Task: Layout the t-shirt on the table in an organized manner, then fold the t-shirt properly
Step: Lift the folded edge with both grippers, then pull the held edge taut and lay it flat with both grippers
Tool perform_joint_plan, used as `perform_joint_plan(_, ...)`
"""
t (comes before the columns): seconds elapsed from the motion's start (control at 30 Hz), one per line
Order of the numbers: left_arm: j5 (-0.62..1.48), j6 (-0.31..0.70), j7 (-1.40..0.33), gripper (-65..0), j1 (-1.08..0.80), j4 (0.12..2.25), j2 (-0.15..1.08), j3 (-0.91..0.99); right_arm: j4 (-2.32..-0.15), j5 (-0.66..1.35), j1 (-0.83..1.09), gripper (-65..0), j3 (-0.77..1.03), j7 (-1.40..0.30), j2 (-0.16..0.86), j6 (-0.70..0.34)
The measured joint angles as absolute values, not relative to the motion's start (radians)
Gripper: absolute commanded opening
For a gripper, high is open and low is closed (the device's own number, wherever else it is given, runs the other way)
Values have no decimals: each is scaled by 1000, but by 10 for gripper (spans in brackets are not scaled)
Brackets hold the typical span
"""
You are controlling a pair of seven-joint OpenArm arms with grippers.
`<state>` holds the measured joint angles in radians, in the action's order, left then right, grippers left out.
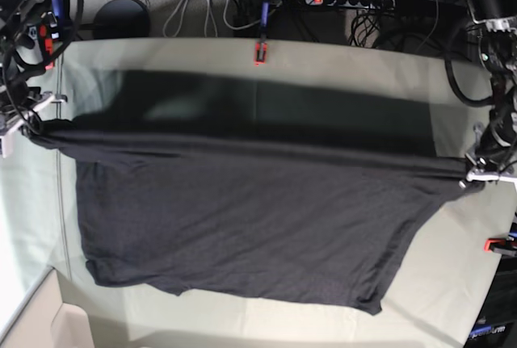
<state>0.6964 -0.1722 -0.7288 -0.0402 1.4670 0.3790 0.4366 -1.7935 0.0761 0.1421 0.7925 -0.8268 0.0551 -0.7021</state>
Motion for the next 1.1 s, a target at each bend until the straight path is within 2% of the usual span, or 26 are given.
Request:
perform_joint_plan(0.2, 690, -169, -726, -650, -73, 1457, 379, 436, -1794, 81, 221, -650, 793, -827, 54, -702)
perform_joint_plan(0.47, 687, -168, -722, -650, -175, 1455, 382, 435, -1789, 76, 315, -650, 785, -820, 3, -702)
perform_joint_plan(0.93, 684, -172, -714, -650, -290, 1455, 383, 436, -1755, 80, 429, -650, 783, -808, 0, -702)
perform_joint_plan(1.1, 685, -172, -713, -650, -311, 1455, 383, 436, -1740, 80, 463, -650, 783, -737, -1, -701)
